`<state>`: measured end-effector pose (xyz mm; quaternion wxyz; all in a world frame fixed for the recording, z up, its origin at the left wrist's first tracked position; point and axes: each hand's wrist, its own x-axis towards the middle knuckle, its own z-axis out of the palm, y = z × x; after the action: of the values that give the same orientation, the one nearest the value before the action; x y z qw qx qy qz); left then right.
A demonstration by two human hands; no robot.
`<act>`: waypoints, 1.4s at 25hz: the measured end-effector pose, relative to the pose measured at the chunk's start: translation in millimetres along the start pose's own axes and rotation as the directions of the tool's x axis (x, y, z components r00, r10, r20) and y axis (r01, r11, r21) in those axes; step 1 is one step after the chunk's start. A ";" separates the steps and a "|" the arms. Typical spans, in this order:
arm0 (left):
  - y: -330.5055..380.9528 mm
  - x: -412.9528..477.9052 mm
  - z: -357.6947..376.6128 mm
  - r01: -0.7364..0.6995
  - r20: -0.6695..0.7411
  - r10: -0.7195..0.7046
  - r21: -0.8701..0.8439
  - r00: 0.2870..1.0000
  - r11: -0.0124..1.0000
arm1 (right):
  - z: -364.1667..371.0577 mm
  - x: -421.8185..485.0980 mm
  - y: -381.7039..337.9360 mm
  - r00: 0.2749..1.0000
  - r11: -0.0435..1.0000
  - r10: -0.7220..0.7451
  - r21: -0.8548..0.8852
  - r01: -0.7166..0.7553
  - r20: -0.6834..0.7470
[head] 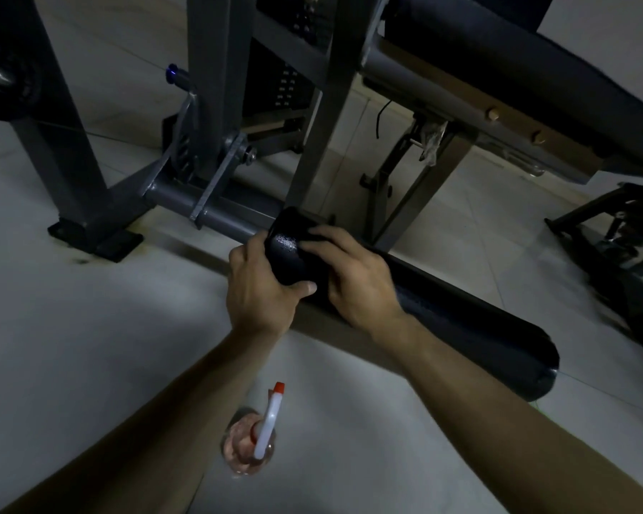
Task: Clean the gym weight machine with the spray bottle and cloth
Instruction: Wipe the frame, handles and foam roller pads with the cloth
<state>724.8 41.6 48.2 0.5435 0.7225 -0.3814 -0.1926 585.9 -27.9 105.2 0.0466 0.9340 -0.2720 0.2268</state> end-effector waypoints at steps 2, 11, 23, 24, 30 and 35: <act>1.6 -0.5 -1.4 0.018 0.004 -0.018 -0.026 1.000 0.999 | -21.9 -50.5 31.2 0.995 0.995 0.079 -0.048 -0.082 -0.053; 15.7 -3.9 4.8 0.056 0.003 -0.056 0.051 0.998 0.997 | -14.7 -50.9 9.3 0.936 0.944 0.329 0.032 -0.328 -0.121; 48.0 -75.2 83.9 -0.657 0.397 0.524 0.459 0.754 0.598 | -96.9 -242.1 129.9 0.798 0.792 0.560 -0.139 -0.595 -0.224; 53.1 -81.5 93.0 -0.683 0.419 0.539 0.448 0.731 0.577 | -105.6 -259.6 139.3 0.735 0.733 0.628 -0.123 -0.669 -0.255; 75.1 -114.6 130.9 -0.753 0.536 0.529 0.439 0.657 0.490 | -90.9 -219.7 120.7 0.648 0.700 0.677 0.034 -0.713 -0.350; 66.6 -112.7 132.5 -0.755 0.525 0.542 0.453 0.656 0.474 | -72.4 -166.0 102.1 0.930 0.933 0.345 -0.065 -0.355 -0.127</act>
<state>538.7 34.8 50.6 0.2276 0.6180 -0.7499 0.0623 378.7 -18.4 91.6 0.0612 0.8533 -0.4405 0.2721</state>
